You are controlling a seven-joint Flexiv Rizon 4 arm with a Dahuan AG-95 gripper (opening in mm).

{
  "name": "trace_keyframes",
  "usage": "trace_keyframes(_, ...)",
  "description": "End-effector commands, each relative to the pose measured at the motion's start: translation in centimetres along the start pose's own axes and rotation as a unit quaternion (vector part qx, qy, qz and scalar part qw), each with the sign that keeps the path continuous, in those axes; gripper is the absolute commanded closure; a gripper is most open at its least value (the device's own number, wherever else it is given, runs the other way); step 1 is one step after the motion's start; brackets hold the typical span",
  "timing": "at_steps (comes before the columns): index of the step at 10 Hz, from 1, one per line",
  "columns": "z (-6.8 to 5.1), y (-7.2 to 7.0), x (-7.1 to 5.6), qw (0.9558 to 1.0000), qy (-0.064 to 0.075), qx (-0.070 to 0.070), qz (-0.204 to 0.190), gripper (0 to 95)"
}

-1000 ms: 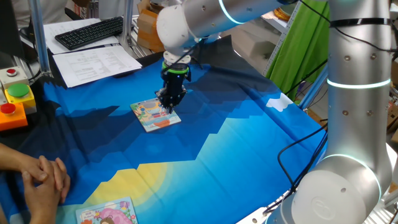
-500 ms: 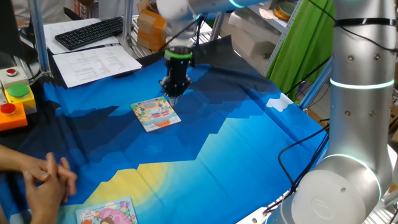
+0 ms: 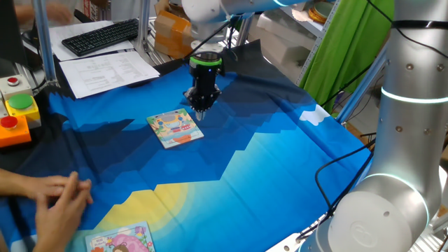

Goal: Assemble one piece of a puzzle

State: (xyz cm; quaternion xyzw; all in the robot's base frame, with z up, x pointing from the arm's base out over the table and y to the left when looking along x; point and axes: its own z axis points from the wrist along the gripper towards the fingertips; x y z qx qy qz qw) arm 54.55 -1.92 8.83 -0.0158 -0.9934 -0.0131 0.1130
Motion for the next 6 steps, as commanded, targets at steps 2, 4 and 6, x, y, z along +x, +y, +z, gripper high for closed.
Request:
trace_keyframes(2,-0.12,-0.19,0.40,0.9998,0.001,0.015,-0.009,95.0)
trace_keyframes(4,-0.11,-0.24,0.53,0.9998,-0.001,0.016,-0.006,95.0)
trace_keyframes(6,-0.11,-0.38,0.55,0.9999,0.002,0.015,0.000,95.0)
